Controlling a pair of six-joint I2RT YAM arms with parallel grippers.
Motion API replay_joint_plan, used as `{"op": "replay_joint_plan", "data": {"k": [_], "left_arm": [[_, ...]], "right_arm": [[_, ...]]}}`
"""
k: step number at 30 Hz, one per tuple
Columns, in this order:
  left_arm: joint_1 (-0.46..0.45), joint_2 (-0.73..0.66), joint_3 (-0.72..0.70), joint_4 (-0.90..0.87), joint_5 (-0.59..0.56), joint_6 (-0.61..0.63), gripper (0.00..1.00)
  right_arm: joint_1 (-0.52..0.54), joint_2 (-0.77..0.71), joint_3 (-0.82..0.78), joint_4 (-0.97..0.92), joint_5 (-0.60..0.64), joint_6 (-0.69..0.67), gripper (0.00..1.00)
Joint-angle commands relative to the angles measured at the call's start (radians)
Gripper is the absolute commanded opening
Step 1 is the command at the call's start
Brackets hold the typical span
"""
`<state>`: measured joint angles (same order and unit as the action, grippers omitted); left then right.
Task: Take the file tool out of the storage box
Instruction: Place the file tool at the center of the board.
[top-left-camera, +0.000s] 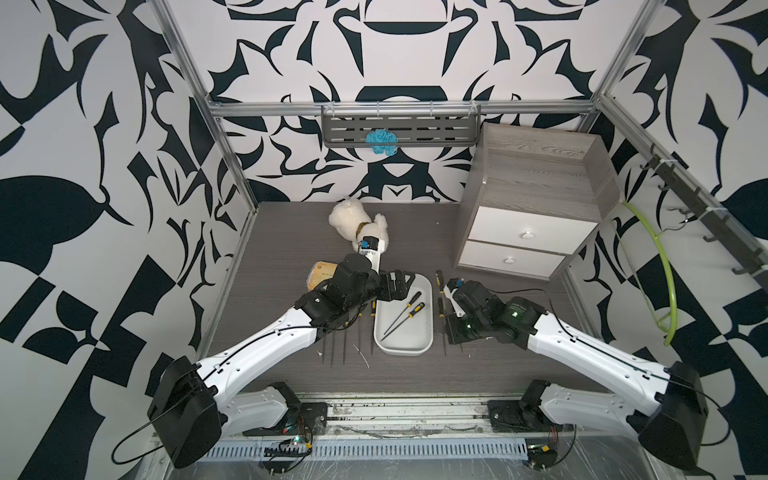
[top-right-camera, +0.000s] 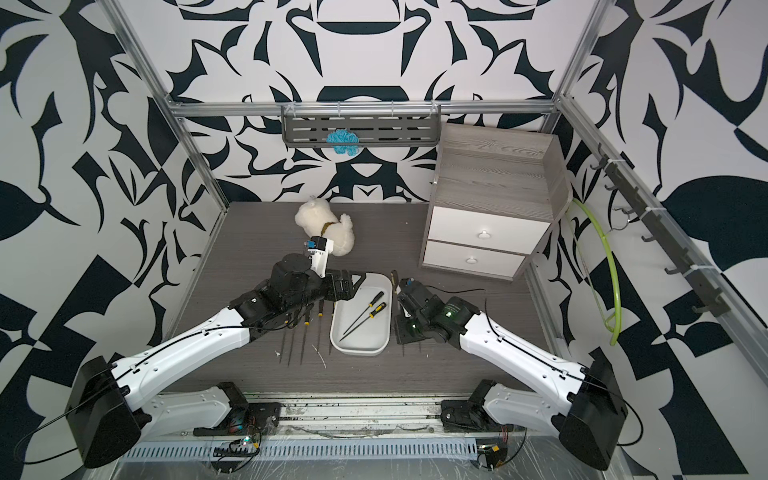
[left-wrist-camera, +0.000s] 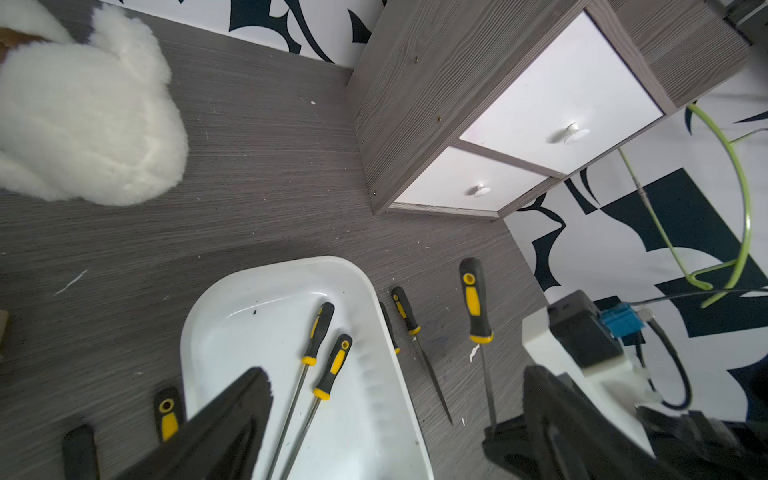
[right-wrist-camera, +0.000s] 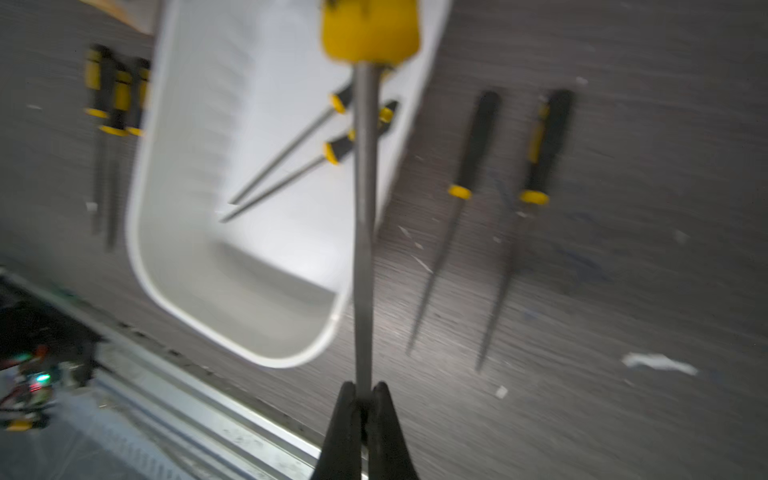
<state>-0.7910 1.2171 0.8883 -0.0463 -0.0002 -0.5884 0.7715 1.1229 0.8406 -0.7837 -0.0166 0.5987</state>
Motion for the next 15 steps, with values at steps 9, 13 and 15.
{"op": "replay_joint_plan", "data": {"k": [9, 13, 15], "left_arm": [[0.000, 0.235, 0.173, -0.210, 0.075, 0.099, 0.97], [-0.001, 0.290, 0.205, -0.243, 0.099, 0.101, 0.97], [-0.002, 0.311, 0.211, -0.249, 0.092, 0.098, 0.96]], "right_arm": [[-0.196, 0.195, 0.022, -0.288, 0.064, -0.082, 0.00], [-0.207, 0.299, 0.051, -0.267, 0.040, -0.120, 0.00], [-0.221, 0.332, 0.063, -0.259, 0.017, -0.129, 0.00]]}}
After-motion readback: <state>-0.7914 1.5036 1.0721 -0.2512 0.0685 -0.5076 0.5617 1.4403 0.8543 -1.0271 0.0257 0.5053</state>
